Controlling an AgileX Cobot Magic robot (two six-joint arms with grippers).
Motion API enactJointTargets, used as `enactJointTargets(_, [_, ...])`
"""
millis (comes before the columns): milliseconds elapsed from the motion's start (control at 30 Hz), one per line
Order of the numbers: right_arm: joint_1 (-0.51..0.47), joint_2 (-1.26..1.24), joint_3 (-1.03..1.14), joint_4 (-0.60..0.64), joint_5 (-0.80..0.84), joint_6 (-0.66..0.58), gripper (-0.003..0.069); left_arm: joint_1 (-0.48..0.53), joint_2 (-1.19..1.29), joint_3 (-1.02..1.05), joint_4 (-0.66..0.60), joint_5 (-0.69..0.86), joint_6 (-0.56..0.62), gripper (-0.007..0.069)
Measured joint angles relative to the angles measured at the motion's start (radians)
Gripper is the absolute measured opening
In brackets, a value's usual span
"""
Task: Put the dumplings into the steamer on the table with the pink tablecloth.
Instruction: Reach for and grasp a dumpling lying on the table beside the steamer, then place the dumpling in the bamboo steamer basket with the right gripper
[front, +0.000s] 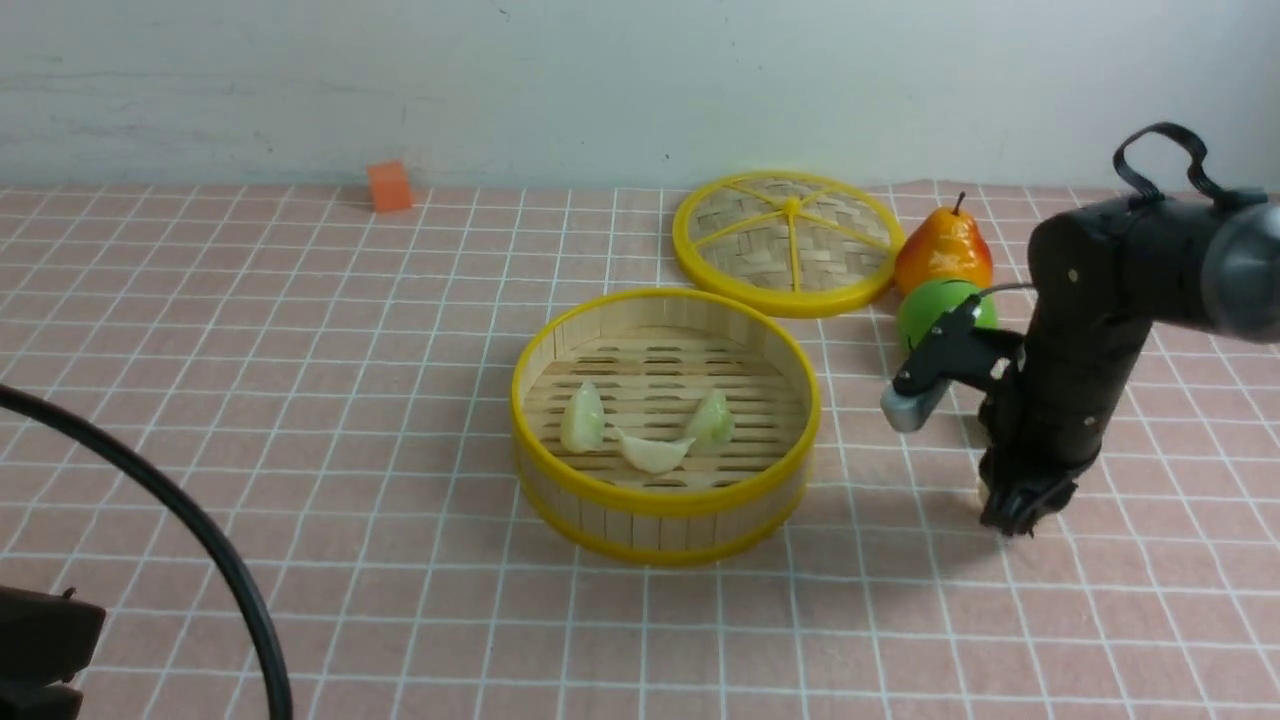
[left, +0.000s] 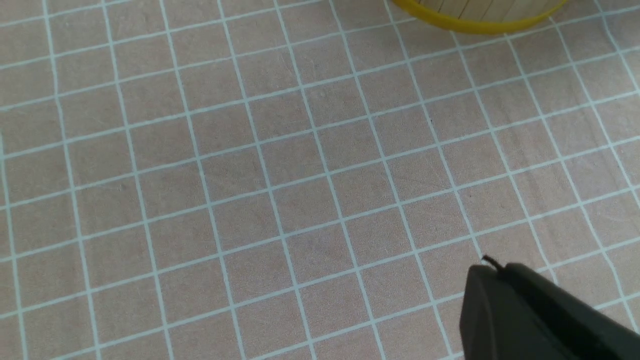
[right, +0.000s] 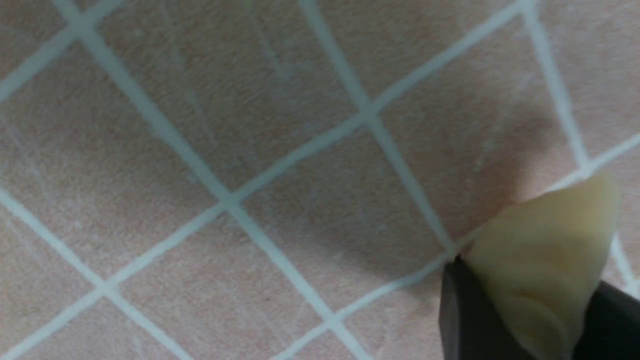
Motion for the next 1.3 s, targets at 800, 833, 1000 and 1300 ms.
enactJointTargets(800, [0.262,0.231,-0.378,0.262,-0.385,0.225,0.0221,0.000,0.000,0.002,0.001,0.000,0.000,0.0020])
enactJointTargets(833, [0.262,0.235,-0.378,0.264,-0.391,0.225,0.0233,0.000,-0.001,0.007,0.000,-0.003,0.000,0.0020])
enactJointTargets(1000, [0.264,0.243,-0.380,0.267,-0.396,0.244,0.0406,0.000,-0.063,0.138,-0.041,-0.082,0.000,0.0020])
enactJointTargets(1300, [0.264,0.048,-0.381,0.268,-0.220,0.252,0.0404,0.000,-0.423,0.411,-0.050,-0.306,-0.063,0.0022])
